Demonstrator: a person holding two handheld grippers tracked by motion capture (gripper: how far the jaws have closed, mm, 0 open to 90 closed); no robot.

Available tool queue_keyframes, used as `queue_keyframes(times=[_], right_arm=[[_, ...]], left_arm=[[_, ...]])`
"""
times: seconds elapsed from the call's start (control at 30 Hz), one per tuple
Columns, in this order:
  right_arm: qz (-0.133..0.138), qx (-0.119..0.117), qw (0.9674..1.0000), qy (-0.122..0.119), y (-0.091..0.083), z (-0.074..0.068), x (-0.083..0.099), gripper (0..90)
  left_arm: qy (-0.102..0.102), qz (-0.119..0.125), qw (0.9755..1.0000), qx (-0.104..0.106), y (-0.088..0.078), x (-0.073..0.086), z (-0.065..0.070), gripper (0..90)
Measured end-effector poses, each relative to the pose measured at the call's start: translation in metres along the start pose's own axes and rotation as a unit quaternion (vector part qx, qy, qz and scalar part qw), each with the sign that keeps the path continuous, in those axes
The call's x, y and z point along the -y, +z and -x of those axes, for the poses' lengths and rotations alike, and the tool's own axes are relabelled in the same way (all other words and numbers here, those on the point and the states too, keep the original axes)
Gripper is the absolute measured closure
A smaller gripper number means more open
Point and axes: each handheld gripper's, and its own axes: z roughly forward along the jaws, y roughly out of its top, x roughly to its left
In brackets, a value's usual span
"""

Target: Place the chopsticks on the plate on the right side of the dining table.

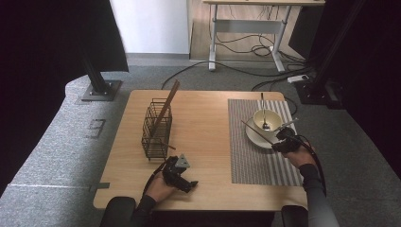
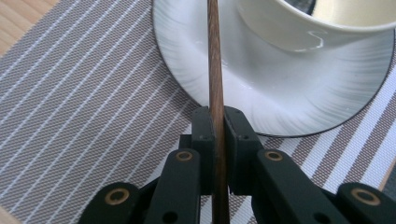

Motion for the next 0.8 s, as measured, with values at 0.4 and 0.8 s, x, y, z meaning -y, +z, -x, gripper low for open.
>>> queue_keyframes(times=[0.4,0.8], right_arm=[[0.012,-0.007,0.9998,0.011,0.008,0.012,0.006,82.6],[0.028,0.006,0.9993,0.025,0.015,0.022,0.017,77.2]], left_arm=[[0.000,0.000,1.0000,0.000,0.000,0.000,0.000,0.0],[0.000,0.001,1.0000,0.000,0.000,0.000,0.000,0.0]])
